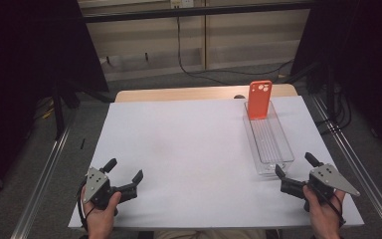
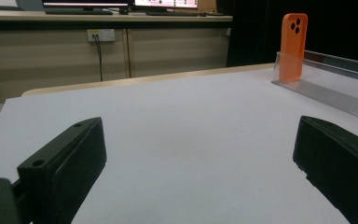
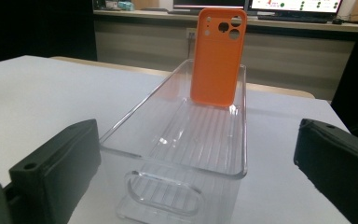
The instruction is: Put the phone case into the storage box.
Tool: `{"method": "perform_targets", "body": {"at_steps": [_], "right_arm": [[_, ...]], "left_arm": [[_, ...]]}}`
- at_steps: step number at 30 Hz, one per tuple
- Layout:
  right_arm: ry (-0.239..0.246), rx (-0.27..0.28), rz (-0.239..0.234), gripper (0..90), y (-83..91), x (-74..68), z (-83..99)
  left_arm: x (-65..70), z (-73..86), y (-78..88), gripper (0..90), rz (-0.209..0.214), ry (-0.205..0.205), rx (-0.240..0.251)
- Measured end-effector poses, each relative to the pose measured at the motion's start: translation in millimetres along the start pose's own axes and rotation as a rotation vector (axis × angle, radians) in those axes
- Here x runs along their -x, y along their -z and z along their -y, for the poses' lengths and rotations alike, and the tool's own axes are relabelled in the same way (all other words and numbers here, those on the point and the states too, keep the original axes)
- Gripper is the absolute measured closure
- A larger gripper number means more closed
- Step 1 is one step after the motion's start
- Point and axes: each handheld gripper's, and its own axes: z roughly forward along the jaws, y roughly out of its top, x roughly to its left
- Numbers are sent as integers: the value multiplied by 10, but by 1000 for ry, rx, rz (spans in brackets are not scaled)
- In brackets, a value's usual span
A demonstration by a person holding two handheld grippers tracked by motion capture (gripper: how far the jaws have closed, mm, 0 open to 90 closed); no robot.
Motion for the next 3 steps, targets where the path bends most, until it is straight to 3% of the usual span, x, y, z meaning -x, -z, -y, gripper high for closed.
{"method": "perform_targets", "body": {"at_steps": [3], "right_arm": [[-12,-1,2,3,-5,16,2]], "left_arm": [[8,3,-19,26,6,-3,-3]]}}
